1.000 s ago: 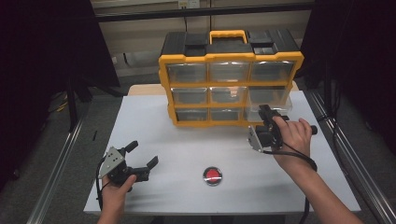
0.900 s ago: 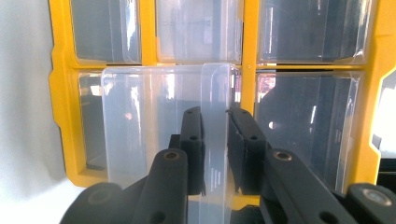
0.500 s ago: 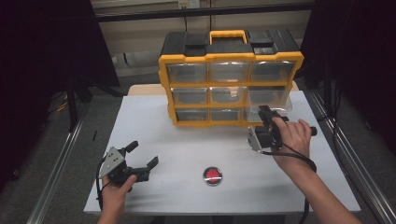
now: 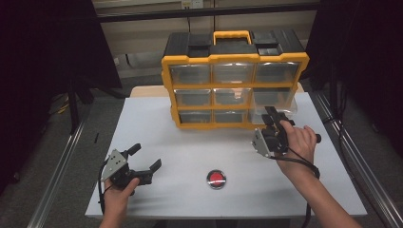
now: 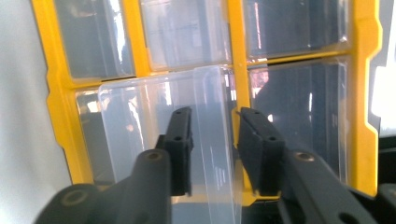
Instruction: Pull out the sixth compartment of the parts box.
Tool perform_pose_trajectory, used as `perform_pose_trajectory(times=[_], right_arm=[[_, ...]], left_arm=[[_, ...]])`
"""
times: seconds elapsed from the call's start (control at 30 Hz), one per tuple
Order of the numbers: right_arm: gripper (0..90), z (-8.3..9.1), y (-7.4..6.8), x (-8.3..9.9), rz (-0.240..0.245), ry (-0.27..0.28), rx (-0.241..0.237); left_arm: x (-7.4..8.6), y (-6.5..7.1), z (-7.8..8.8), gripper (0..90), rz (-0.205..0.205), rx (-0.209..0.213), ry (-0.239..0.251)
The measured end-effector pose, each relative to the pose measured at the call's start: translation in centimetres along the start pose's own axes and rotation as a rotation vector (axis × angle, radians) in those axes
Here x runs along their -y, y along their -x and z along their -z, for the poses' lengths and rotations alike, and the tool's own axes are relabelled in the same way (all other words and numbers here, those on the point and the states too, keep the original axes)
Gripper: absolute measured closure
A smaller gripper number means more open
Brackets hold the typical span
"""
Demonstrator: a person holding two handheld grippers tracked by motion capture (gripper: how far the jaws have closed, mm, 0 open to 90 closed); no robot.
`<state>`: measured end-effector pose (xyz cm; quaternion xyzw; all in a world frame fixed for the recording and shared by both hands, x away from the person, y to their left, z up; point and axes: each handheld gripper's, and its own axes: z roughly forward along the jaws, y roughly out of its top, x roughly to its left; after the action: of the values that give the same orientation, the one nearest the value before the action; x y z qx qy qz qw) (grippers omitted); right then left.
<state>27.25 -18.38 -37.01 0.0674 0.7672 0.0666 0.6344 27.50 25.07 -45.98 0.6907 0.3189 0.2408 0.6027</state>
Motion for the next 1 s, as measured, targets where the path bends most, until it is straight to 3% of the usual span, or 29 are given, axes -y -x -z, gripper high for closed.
perform_pose_trajectory(times=[0.17, 0.2, 0.43, 0.47, 0.57, 0.73, 0.8, 1.0], right_arm=[[52.7, 0.4, -0.2, 0.1, -0.09, 0.009, 0.023], [52.0, 0.5, -0.2, 0.1, -0.116, 0.011, 0.026], [41.1, 1.0, -1.3, 0.6, -0.408, 0.042, -0.022], [40.8, 1.1, -1.4, 0.7, -0.429, 0.047, -0.029], [37.7, 1.4, -1.7, 0.7, -0.52, 0.074, -0.058], [36.6, 1.9, -2.3, 0.4, -0.602, 0.109, -0.114], [36.1, 1.9, -2.7, 0.3, -0.623, 0.118, -0.146], [32.6, 2.0, -3.4, 0.1, -0.763, 0.172, -0.265]], left_arm=[[0.0, -0.1, 0.1, 2.4, -0.009, 0.0, -0.004], [0.0, 0.0, 0.0, 2.4, 0.008, 0.003, 0.003], [0.0, 0.0, 0.0, 2.4, -0.011, -0.001, -0.009], [0.0, 0.0, 0.0, 2.4, -0.01, -0.001, -0.007], [0.0, 0.0, 0.0, 2.4, -0.01, -0.001, -0.008], [0.0, 0.0, 0.0, 2.4, -0.009, 0.001, -0.007], [0.0, 0.0, 0.0, 2.4, 0.002, 0.003, 0.0], [0.0, -0.1, 0.0, 2.4, -0.007, 0.001, -0.006]])
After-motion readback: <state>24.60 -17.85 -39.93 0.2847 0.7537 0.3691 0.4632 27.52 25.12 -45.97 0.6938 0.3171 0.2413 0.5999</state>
